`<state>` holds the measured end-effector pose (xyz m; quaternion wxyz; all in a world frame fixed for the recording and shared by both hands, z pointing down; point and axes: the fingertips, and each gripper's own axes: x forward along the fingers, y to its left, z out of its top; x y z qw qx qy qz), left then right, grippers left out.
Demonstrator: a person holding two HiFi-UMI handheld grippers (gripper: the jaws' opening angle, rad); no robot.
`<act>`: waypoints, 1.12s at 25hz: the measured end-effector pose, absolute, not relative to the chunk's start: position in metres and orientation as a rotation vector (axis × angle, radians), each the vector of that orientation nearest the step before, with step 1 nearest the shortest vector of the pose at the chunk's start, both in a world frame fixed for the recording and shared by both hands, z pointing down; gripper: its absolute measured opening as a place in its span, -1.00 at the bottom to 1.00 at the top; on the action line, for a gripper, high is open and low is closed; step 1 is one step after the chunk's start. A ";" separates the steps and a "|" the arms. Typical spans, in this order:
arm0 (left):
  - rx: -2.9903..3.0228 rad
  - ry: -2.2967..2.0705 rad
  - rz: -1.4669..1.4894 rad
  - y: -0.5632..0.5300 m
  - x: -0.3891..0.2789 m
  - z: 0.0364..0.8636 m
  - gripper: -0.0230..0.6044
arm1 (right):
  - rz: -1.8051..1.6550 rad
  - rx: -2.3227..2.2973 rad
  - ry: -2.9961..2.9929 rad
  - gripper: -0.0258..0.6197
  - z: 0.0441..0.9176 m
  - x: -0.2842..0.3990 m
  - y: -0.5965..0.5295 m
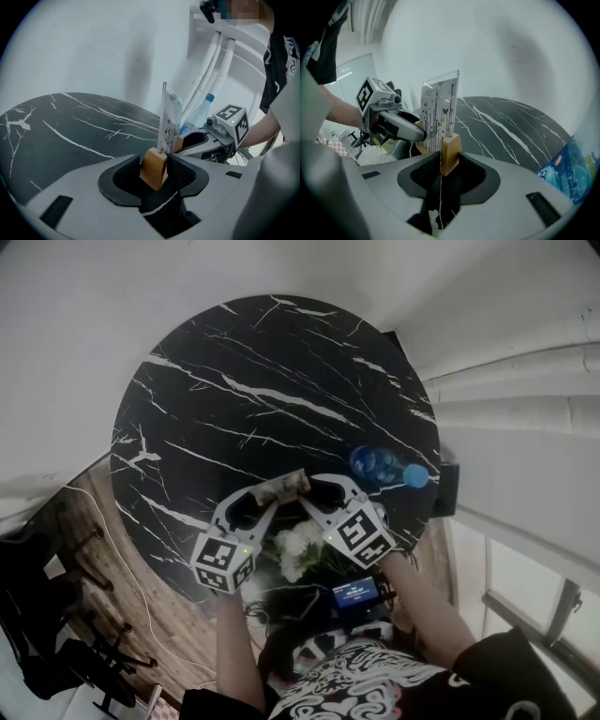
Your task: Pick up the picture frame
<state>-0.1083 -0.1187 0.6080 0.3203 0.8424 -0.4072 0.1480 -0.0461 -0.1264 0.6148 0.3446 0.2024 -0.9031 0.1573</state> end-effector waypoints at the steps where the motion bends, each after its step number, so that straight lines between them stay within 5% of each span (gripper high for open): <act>1: 2.206 -1.068 0.374 -0.119 -0.109 0.607 -0.33 | 0.411 0.527 -2.346 -0.53 0.614 -0.046 -0.126; 28: 2.085 -0.990 0.110 -0.108 -0.098 0.571 -0.34 | 0.436 0.649 -2.374 -0.57 0.570 -0.028 -0.113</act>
